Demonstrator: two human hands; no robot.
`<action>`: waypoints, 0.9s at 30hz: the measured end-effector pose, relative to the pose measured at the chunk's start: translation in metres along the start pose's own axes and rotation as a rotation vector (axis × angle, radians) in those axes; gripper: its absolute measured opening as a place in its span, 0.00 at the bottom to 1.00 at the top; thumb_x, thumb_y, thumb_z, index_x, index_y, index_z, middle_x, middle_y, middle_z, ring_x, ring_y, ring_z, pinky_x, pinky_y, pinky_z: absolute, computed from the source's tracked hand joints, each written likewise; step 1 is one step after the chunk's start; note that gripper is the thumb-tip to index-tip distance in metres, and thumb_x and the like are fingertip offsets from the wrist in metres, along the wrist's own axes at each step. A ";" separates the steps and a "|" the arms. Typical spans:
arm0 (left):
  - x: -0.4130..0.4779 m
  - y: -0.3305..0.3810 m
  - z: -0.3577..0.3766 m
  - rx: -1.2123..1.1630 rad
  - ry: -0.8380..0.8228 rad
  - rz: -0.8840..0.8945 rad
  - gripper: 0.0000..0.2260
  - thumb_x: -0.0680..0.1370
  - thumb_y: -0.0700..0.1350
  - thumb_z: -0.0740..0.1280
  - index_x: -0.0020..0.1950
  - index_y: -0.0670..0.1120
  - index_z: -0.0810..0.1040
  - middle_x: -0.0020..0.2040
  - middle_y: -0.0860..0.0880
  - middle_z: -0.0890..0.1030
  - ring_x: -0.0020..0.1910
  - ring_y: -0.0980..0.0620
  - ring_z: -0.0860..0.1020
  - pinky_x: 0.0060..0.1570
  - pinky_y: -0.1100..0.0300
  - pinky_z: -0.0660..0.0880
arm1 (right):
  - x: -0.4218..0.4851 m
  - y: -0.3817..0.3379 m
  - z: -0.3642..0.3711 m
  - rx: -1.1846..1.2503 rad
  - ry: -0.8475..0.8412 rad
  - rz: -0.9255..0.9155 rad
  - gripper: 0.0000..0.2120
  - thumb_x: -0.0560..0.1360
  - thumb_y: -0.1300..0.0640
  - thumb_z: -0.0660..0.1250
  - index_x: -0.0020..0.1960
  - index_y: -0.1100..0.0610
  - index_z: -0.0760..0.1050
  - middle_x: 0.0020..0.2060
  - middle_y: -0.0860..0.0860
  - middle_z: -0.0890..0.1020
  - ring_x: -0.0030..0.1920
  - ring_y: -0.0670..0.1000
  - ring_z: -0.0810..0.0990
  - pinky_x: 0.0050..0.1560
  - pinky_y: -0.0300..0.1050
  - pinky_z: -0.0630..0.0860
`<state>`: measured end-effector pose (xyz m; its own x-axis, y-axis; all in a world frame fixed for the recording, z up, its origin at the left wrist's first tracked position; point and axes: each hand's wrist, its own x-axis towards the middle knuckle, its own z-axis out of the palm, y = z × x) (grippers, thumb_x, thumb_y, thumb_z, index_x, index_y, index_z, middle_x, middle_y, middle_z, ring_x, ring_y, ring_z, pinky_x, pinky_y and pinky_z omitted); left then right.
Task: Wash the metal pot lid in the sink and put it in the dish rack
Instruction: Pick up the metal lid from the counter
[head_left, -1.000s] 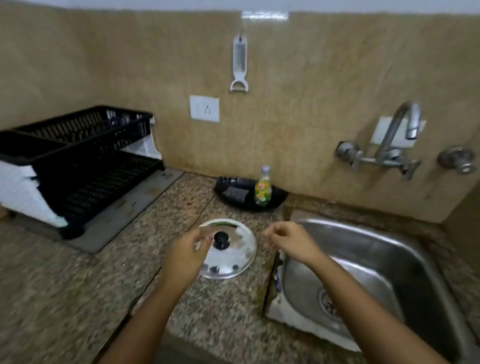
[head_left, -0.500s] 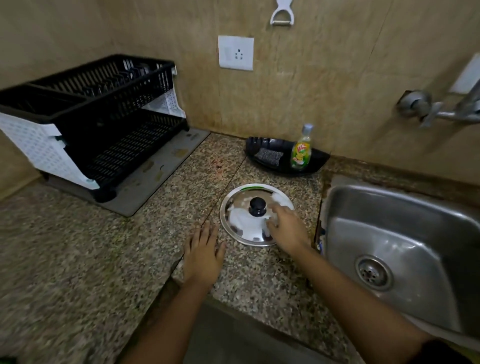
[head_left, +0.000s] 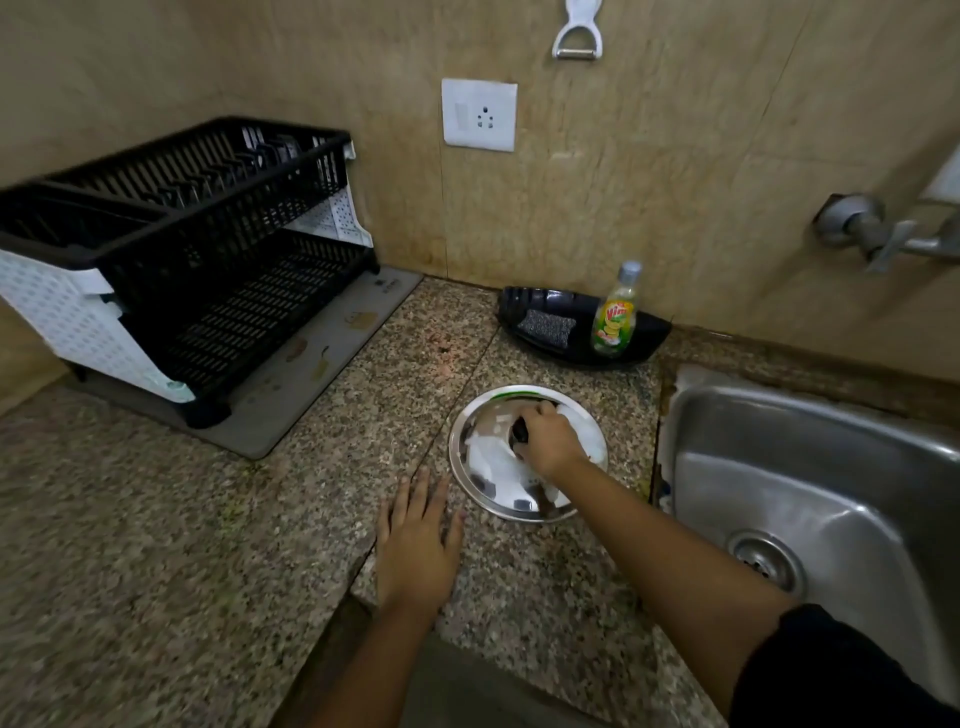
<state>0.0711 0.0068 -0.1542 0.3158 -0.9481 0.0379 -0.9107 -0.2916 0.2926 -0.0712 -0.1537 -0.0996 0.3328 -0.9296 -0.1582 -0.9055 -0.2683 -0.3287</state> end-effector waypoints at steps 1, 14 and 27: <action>0.001 0.001 0.000 -0.004 0.002 0.002 0.30 0.77 0.62 0.40 0.77 0.56 0.56 0.79 0.54 0.52 0.78 0.51 0.48 0.73 0.54 0.39 | 0.001 -0.001 -0.001 0.001 0.006 -0.002 0.23 0.76 0.56 0.65 0.69 0.59 0.66 0.65 0.62 0.70 0.60 0.63 0.74 0.57 0.54 0.74; 0.005 0.016 -0.016 -0.308 0.089 -0.068 0.22 0.81 0.54 0.51 0.70 0.47 0.72 0.72 0.45 0.70 0.71 0.46 0.67 0.70 0.50 0.60 | -0.094 0.008 -0.060 0.415 0.436 -0.115 0.18 0.74 0.57 0.69 0.63 0.51 0.71 0.62 0.51 0.71 0.60 0.53 0.73 0.59 0.48 0.73; -0.003 0.263 -0.019 -1.807 -0.646 -0.643 0.18 0.80 0.54 0.59 0.61 0.43 0.76 0.50 0.46 0.81 0.51 0.49 0.78 0.54 0.52 0.77 | -0.188 0.177 -0.103 0.368 0.499 0.150 0.20 0.70 0.60 0.72 0.60 0.50 0.75 0.59 0.49 0.75 0.60 0.53 0.74 0.57 0.48 0.74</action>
<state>-0.1646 -0.0648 -0.0596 -0.0742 -0.7963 -0.6003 0.6599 -0.4905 0.5691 -0.3216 -0.0522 -0.0319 -0.0340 -0.9799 0.1964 -0.7534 -0.1040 -0.6493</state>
